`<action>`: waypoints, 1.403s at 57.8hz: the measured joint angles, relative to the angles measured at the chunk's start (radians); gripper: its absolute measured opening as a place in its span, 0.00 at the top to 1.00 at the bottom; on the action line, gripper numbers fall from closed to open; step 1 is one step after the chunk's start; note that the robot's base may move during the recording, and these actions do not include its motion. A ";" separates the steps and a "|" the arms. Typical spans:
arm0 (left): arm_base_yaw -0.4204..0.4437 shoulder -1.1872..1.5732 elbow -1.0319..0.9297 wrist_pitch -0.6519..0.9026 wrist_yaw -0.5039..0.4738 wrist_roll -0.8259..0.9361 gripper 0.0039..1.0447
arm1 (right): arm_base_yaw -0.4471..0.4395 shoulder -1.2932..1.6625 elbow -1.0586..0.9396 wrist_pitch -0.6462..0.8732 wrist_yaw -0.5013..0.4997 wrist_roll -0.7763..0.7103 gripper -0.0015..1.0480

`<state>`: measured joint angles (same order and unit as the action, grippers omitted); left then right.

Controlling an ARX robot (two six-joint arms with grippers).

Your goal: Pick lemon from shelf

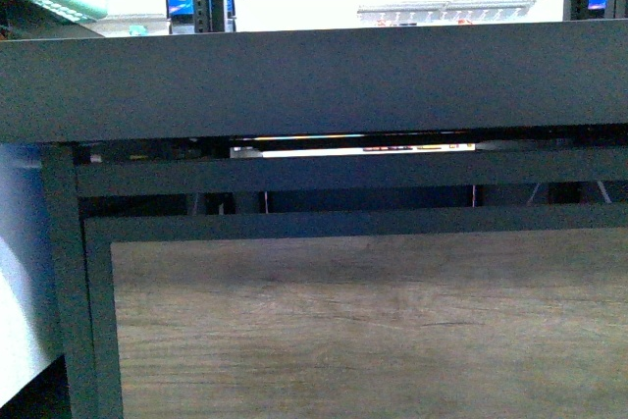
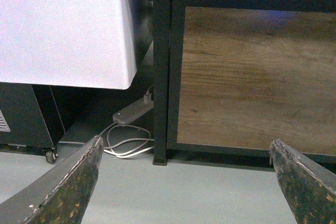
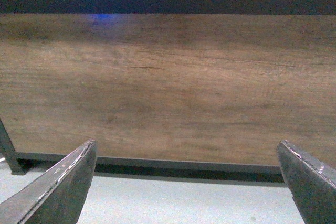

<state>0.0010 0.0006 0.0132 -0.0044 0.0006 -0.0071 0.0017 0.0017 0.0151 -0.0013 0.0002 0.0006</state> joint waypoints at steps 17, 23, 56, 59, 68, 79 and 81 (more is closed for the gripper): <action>0.000 0.000 0.000 0.000 0.000 0.000 0.07 | 0.000 0.000 0.000 0.000 0.000 0.000 0.02; 0.000 0.000 0.000 0.000 0.000 0.000 0.07 | 0.000 0.000 0.000 0.000 0.000 0.000 0.02; 0.000 0.000 0.000 0.000 0.000 0.000 0.07 | 0.000 0.001 0.000 0.000 0.002 0.000 0.02; 0.000 0.000 0.000 0.000 0.000 0.000 0.07 | 0.000 0.001 0.000 0.000 0.001 0.000 0.02; 0.000 0.000 0.000 0.000 0.000 0.000 0.07 | 0.000 0.001 0.000 0.000 0.000 0.000 0.02; 0.000 0.000 0.000 0.000 0.000 0.000 0.07 | 0.000 0.001 0.000 0.000 0.000 0.000 0.02; 0.000 0.000 0.000 0.000 0.000 0.000 0.07 | 0.000 0.001 0.000 0.000 0.000 0.000 0.02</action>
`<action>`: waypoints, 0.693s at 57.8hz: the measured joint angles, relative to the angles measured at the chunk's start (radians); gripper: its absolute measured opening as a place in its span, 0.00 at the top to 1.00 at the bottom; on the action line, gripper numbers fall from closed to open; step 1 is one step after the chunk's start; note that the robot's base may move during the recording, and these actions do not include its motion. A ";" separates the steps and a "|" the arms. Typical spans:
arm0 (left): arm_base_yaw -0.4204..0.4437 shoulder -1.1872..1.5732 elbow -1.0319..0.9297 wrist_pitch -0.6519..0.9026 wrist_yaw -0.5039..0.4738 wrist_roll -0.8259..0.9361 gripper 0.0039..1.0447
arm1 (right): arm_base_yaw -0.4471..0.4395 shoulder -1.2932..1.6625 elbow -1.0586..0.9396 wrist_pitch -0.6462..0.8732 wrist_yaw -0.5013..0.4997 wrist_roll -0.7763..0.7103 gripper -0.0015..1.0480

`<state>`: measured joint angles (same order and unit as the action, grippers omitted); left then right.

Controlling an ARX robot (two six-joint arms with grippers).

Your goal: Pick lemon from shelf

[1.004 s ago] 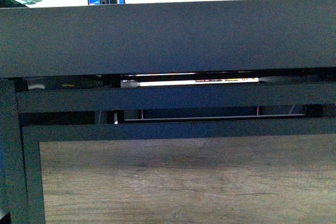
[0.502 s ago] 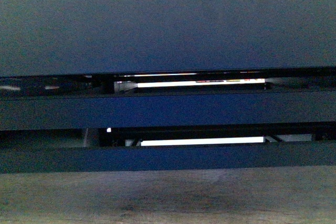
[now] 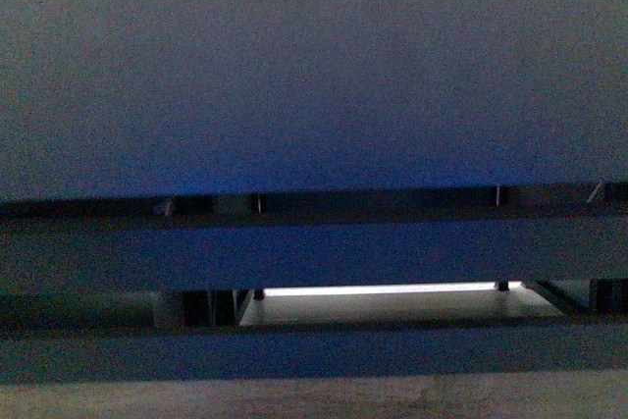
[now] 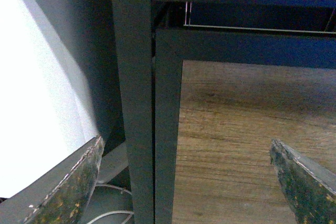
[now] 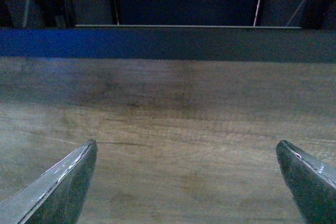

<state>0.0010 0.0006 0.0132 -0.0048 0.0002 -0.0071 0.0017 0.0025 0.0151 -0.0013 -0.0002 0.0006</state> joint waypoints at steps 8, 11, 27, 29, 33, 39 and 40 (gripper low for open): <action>0.000 0.000 0.000 0.000 0.000 0.000 0.07 | 0.000 0.000 0.000 0.000 0.000 0.000 0.02; 0.000 0.000 0.000 0.000 0.000 0.000 0.07 | 0.000 0.000 0.000 0.000 0.000 0.000 0.02; 0.000 0.000 0.000 0.000 0.000 0.000 0.07 | 0.000 0.000 0.000 0.000 0.000 0.000 0.02; 0.000 0.000 0.000 0.000 0.000 0.002 0.07 | 0.000 0.000 0.000 0.000 0.001 0.001 0.02; 0.000 0.000 0.000 0.000 0.000 0.000 0.07 | 0.000 0.000 0.000 0.000 0.000 0.000 0.02; 0.000 0.000 0.000 0.000 0.000 0.002 0.07 | 0.000 0.000 0.000 0.000 0.000 0.000 0.02; 0.000 0.000 0.000 0.000 0.000 0.003 0.07 | 0.000 0.000 0.000 0.000 0.000 0.001 0.02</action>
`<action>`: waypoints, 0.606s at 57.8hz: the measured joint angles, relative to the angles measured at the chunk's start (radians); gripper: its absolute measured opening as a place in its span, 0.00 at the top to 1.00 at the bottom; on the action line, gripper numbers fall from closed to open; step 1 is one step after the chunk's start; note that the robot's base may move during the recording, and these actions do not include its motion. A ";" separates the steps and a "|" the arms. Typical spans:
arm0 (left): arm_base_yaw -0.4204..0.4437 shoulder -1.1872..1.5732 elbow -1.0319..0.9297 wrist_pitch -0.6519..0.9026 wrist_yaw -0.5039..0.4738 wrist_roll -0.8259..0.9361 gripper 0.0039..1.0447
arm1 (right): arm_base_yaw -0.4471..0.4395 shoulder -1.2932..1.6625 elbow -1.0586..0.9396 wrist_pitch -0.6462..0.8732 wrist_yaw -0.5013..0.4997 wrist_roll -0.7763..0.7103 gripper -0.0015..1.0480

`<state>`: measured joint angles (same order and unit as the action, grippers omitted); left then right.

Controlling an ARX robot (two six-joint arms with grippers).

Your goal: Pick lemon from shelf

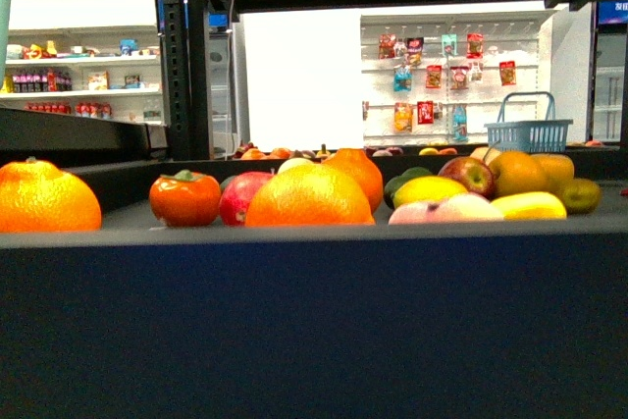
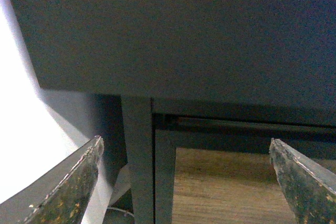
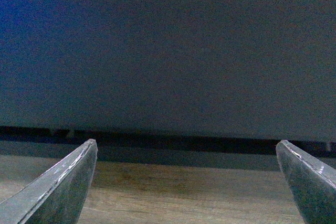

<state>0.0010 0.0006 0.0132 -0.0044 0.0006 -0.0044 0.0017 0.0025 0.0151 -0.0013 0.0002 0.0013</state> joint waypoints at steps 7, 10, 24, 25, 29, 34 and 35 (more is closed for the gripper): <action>0.000 0.000 0.000 0.000 0.000 0.000 0.07 | 0.000 0.000 0.000 0.000 0.000 -0.001 0.02; 0.000 0.000 0.000 0.000 0.000 0.000 0.07 | 0.000 0.000 0.000 0.000 0.000 0.000 0.02; 0.000 0.000 0.000 0.000 0.000 0.000 0.07 | 0.000 0.000 0.000 0.000 -0.001 -0.001 0.02; 0.000 0.000 0.000 0.000 0.000 0.000 0.07 | 0.000 0.000 0.000 0.000 0.000 0.000 0.02; 0.000 0.000 0.000 0.000 0.000 0.000 0.07 | 0.000 0.000 0.000 0.000 0.000 0.000 0.02; 0.000 0.000 0.000 0.000 0.000 0.000 0.07 | 0.000 0.000 0.000 0.000 0.000 -0.001 0.02; 0.000 0.000 0.000 0.000 -0.001 0.000 0.07 | 0.000 0.000 0.000 0.000 0.000 -0.001 0.02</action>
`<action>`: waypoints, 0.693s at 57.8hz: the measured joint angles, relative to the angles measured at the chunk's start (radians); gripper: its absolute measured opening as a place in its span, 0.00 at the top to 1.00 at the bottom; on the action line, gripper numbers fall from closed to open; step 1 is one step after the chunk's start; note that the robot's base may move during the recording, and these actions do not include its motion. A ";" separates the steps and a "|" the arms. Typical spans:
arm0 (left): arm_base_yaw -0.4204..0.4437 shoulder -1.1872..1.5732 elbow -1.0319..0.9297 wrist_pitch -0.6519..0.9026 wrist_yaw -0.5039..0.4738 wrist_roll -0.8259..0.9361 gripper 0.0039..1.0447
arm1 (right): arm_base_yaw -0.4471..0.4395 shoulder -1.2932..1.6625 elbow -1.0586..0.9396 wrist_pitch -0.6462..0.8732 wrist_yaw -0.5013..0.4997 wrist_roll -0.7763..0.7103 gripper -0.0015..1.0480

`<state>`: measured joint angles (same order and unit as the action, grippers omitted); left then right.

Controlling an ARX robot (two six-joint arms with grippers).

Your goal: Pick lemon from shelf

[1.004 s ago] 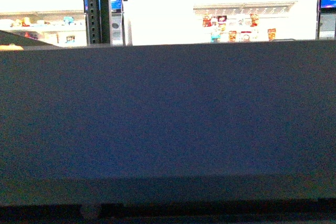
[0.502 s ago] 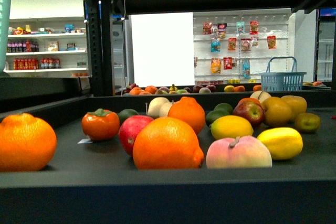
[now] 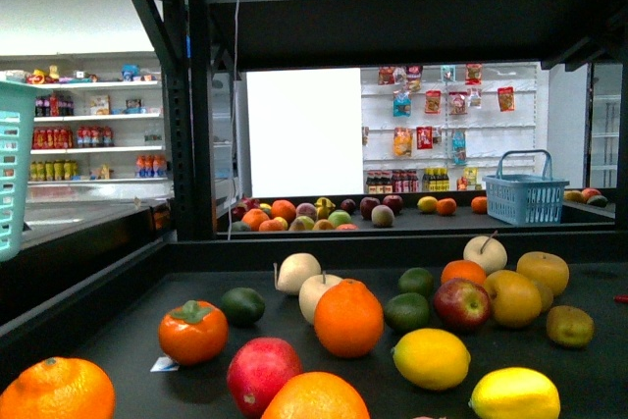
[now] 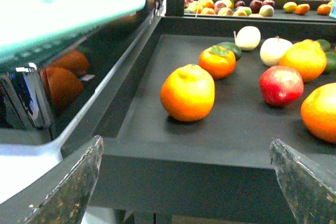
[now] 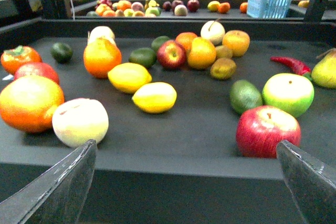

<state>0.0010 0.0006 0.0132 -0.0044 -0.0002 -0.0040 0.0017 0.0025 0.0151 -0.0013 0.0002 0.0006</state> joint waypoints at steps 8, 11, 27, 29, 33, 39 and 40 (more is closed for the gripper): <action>0.000 0.000 0.000 0.000 0.000 0.000 0.07 | 0.000 0.000 0.000 0.000 0.000 0.000 0.02; 0.000 0.000 0.000 0.000 0.000 0.000 0.07 | 0.000 0.000 0.000 0.000 0.000 0.000 0.02; 0.000 0.000 0.000 0.000 0.000 0.000 0.07 | 0.000 0.000 0.000 0.000 0.000 0.000 0.02; 0.000 0.000 0.000 0.000 0.000 0.000 0.07 | 0.000 0.000 0.000 0.000 -0.001 0.000 0.02; 0.000 0.000 0.000 0.000 0.000 0.000 0.07 | 0.000 0.000 0.000 0.000 0.000 0.000 0.02; 0.000 0.000 0.000 0.000 0.000 0.000 0.07 | 0.000 0.000 0.000 0.000 0.000 0.000 0.02; 0.000 0.000 0.000 0.000 0.001 0.000 0.07 | 0.000 0.000 0.000 0.000 0.000 0.000 0.02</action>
<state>0.0010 0.0006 0.0132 -0.0044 0.0006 -0.0040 0.0017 0.0025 0.0151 -0.0013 -0.0002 0.0006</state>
